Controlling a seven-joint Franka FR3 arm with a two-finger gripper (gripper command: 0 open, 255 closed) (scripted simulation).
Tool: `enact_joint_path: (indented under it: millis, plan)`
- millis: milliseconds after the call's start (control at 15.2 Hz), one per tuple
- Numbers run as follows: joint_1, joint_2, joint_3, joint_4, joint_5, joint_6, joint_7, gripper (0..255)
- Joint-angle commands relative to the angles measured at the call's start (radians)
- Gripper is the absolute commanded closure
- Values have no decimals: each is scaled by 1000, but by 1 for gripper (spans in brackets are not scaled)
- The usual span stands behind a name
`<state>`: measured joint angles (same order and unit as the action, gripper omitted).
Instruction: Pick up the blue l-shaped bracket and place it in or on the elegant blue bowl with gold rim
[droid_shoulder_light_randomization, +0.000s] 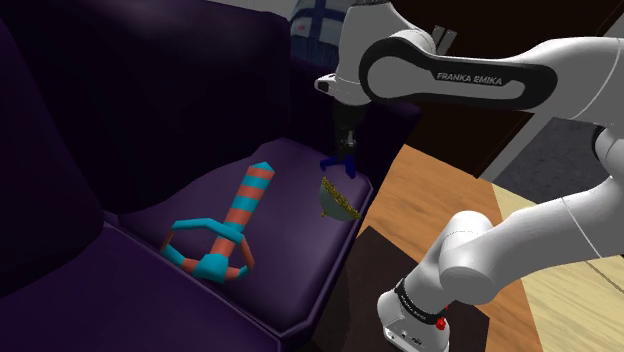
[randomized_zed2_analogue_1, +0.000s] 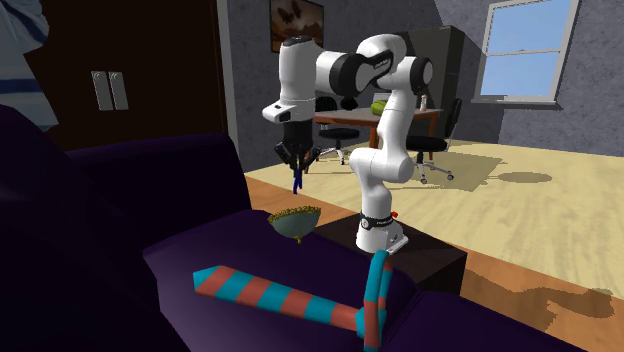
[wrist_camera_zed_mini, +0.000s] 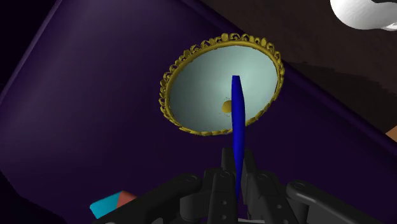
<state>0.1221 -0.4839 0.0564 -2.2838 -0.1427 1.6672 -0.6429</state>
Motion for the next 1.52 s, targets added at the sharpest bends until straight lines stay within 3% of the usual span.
enact_joint_path:
  millis: [0, 924, 1452]
  plan:
    - [-3, -18, -9, -38, -5, 21, -9, 255]
    - [-4, 15, -10, -200, -13, 213, 21, 255]
    - [-4, 15, -10, -200, -13, 213, 21, 255]
